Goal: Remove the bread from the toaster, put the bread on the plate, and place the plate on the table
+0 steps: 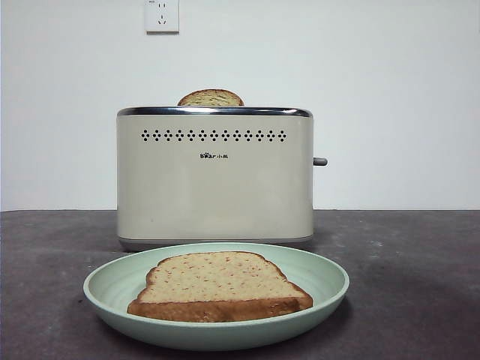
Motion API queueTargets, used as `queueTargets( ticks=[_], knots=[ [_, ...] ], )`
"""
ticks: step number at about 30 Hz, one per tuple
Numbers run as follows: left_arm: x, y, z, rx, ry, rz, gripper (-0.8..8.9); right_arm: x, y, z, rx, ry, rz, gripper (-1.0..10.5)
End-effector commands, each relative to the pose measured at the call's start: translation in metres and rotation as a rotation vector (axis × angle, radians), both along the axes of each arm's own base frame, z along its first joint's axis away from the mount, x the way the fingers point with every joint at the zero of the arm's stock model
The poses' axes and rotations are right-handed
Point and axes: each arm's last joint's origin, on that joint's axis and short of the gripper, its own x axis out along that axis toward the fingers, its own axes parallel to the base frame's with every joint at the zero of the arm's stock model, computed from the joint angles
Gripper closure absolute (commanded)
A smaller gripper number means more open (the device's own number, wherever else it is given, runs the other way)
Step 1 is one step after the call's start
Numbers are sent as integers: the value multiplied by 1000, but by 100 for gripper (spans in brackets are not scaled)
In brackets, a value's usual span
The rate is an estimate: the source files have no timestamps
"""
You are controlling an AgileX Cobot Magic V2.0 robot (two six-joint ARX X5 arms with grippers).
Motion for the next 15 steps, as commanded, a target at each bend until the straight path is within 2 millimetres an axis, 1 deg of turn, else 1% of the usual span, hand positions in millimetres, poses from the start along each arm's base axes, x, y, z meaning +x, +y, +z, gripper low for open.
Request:
queueTargets(
  ticks=[1, 5, 9, 13, 15],
  knots=[
    [1, 0, -8, -2, 30, 2, 806, 0, 0, -9, -5, -1, -3, 942],
    [1, 0, -8, -2, 30, 2, 806, 1, 0, -23, 23, 43, -2, 942],
    [1, 0, -8, -2, 30, 3, 806, 0, 0, -29, 23, 106, -3, 942],
    [1, 0, -8, -2, 29, 2, 806, -1, 0, -39, 27, 206, -3, 942],
    [1, 0, -8, -2, 29, 2, 806, -1, 0, -37, 26, 194, -4, 942]
  ],
)
